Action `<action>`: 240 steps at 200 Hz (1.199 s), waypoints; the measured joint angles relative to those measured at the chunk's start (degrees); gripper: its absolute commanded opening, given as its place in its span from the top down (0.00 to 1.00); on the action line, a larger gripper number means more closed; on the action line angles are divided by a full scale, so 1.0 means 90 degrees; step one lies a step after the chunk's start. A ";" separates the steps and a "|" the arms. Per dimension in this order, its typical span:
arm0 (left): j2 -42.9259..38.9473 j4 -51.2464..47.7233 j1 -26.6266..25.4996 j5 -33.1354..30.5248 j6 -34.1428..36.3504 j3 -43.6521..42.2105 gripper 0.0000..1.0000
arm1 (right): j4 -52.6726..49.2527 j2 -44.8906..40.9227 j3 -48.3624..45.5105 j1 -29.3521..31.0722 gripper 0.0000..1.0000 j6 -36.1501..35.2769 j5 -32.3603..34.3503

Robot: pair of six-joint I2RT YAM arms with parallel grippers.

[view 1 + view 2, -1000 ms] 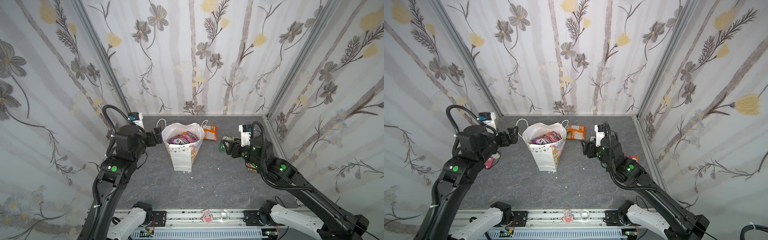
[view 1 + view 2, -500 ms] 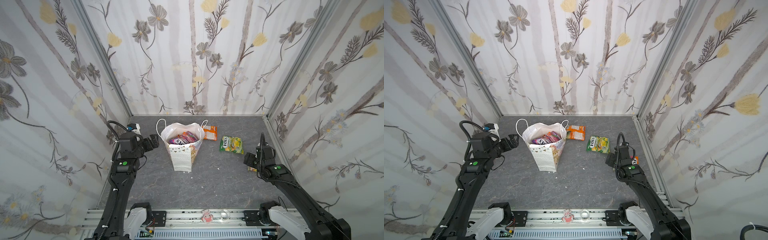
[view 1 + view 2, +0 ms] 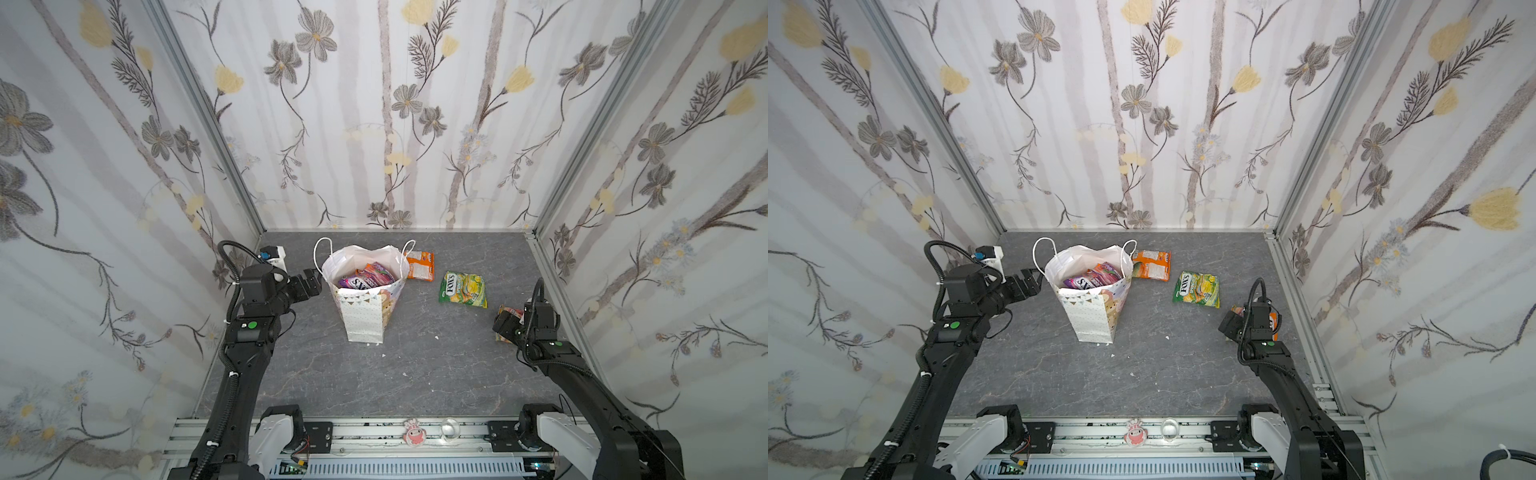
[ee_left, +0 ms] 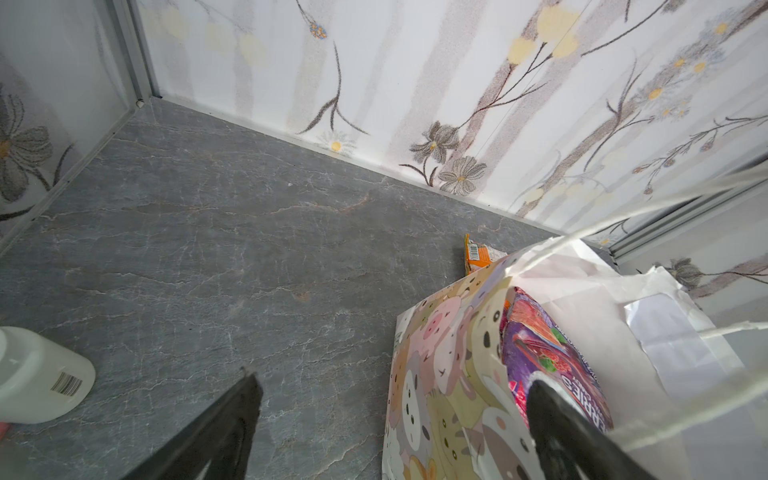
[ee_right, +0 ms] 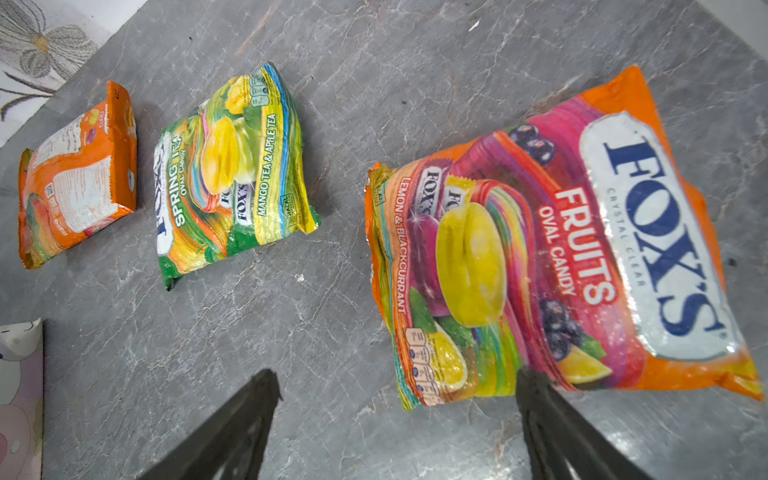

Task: Place the snacks into the paper bag
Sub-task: 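Withdraw both grippers from the bag, right gripper toward the fruits pack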

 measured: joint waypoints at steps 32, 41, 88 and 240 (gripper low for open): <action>0.0138 0.0005 0.0010 0.0270 0.0007 0.0248 0.00 | 0.0238 0.0250 0.0119 -0.0012 0.10 -0.0024 0.0005; 0.0199 -0.0017 0.0010 0.0291 0.0041 0.0379 0.00 | 0.0287 0.0304 0.0104 -0.0012 0.10 -0.0046 0.0036; 0.0143 0.0136 0.0010 0.0284 0.0112 0.0590 0.00 | 0.0593 0.0913 0.0017 -0.0012 0.11 -0.0017 -0.0058; 0.0131 0.0204 0.0015 0.0189 0.0112 0.0250 0.00 | 0.1076 0.0175 -0.0294 0.2234 0.11 0.1061 -0.1217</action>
